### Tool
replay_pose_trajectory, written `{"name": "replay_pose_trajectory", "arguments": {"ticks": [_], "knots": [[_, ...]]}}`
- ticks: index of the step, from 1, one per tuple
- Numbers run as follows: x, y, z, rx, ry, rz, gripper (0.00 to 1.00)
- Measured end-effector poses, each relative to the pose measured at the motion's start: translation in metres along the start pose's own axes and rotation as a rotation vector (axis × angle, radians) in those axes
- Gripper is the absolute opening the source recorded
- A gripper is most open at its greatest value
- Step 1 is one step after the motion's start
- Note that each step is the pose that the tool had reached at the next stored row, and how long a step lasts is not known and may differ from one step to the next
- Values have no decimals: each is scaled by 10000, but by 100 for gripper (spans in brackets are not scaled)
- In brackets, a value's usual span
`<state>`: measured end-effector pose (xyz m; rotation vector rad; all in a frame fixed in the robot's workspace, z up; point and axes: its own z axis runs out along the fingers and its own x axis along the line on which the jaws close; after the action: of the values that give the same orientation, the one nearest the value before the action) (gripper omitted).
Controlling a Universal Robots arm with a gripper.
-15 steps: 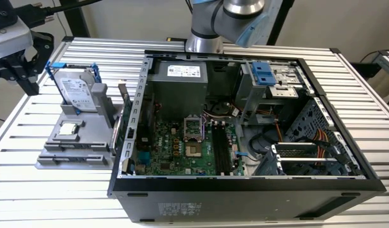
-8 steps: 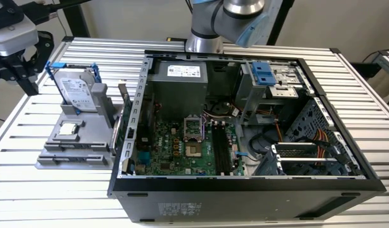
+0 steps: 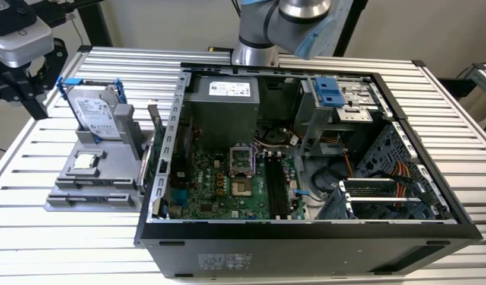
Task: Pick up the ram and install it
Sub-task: 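Pick up the ram and move it above insertion slot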
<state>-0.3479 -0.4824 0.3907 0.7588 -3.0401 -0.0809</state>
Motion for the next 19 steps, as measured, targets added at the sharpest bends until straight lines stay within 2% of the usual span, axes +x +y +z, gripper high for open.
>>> {"name": "replay_pose_trajectory", "arguments": {"ticks": [19], "knots": [[-1,-1,0,-9,88,-1710,0]]}}
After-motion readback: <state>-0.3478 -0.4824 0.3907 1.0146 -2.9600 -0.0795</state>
